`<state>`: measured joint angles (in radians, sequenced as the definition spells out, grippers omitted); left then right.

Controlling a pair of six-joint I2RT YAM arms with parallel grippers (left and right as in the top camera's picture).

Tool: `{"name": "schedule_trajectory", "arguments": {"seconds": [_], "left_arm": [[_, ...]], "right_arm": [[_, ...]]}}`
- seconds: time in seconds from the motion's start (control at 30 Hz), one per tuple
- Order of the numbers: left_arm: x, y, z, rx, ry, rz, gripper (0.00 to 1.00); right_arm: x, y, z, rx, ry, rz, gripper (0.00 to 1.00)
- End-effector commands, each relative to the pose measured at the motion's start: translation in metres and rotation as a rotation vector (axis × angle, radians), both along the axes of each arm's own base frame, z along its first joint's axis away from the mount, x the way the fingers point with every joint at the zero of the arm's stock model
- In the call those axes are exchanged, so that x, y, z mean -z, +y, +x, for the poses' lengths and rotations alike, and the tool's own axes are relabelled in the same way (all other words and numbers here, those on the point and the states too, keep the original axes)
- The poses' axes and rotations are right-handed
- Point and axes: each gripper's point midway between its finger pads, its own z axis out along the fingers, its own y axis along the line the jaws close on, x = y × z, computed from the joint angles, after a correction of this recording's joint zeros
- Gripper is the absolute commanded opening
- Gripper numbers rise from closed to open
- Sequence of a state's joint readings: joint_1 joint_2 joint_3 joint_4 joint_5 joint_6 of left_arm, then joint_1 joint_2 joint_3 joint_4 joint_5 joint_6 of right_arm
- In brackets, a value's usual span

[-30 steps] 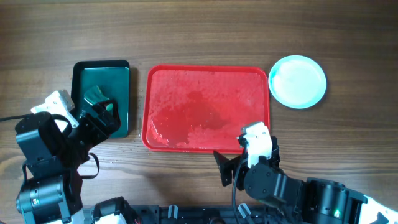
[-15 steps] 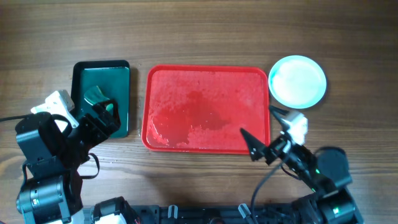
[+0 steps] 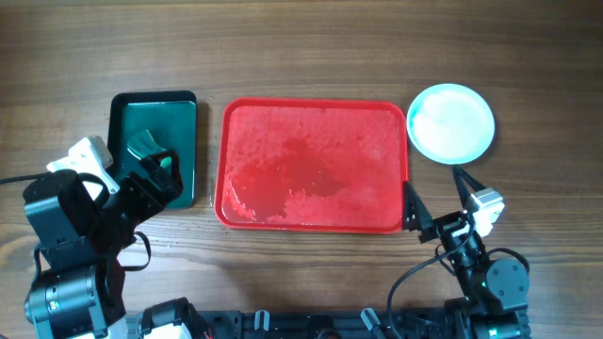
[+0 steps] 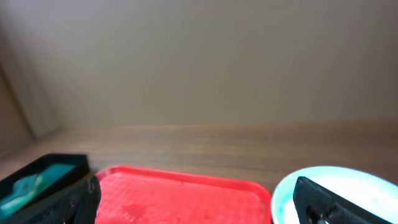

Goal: Clean dirty plates on tray and stack at the side

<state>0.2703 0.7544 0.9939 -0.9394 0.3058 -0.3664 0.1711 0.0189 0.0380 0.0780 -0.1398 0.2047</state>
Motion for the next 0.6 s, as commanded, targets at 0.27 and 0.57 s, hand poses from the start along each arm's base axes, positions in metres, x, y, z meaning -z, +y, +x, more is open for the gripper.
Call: {"name": "schedule_trajectory", "arguments": {"seconds": [0.27,0.57], "left_arm": [[-0.001,-0.002,0.000,0.021,-0.009,0.006,1.00],[-0.001,-0.002,0.000,0.021,-0.008,0.006,1.00]], "right_arm": [[0.032,-0.040,0.010,0.201,0.066,-0.143,1.00],[0.032,-0.046,0.011,0.226,0.043,-0.261,1.00]]}}
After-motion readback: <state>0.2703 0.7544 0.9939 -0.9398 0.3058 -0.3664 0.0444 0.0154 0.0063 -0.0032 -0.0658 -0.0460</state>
